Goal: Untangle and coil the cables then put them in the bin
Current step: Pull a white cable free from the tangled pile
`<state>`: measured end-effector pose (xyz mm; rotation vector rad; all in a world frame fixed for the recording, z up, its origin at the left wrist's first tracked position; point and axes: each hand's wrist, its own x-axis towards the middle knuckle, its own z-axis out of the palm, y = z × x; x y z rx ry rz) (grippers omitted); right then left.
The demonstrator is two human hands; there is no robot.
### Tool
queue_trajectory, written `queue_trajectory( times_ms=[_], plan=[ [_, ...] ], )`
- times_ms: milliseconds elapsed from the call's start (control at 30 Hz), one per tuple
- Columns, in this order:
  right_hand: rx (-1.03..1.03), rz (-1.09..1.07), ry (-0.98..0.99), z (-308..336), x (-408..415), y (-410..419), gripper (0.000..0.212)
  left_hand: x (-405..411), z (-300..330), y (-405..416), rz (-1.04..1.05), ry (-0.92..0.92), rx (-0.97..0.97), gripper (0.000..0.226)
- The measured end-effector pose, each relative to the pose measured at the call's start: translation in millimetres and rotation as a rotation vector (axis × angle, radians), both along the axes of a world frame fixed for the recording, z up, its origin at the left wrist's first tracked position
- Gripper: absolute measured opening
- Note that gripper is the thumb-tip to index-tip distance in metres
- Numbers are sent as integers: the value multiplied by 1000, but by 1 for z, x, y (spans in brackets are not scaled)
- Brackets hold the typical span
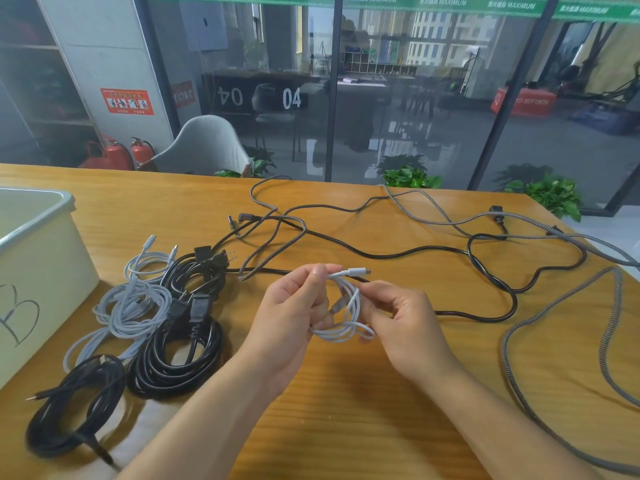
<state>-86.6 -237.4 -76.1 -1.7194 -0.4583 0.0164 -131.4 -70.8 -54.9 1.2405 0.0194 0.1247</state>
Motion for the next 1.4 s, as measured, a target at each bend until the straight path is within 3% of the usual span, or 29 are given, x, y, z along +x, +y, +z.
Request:
queue_trajectory(
  times_ms=[167, 367, 500, 633, 833, 933, 1133, 1300, 1400],
  plan=[
    [31, 78, 111, 8, -1, -2, 28, 2, -2, 1, 35, 13, 0, 31],
    [-109, -94, -98, 8, -6, -1, 14, 2, -4, -2, 33, 22, 22, 31],
    [31, -38, 56, 10, -2, -2, 21, 2, -5, 2, 35, 25, 16, 31],
    [47, 37, 197, 11, 1, -4, 26, 2, -7, 1, 28, 41, 39, 31],
    [88, 27, 173, 12, 2, -3, 19, 3, -8, 1, 4, 38, 7, 31],
    [95, 14, 197, 15, 5, -6, 22, 2, -9, -2, -8, 38, 61, 27],
    [87, -18, 195, 16, 8, -11, 22, 2, -10, -5, 24, -17, 348, 24],
    [111, 1, 177, 11, 8, -10, 17, 4, -12, -1, 75, 20, 337, 23],
    [86, 55, 208, 11, 9, -11, 27, 5, -12, -2, 110, 38, 266, 23]
  ],
)
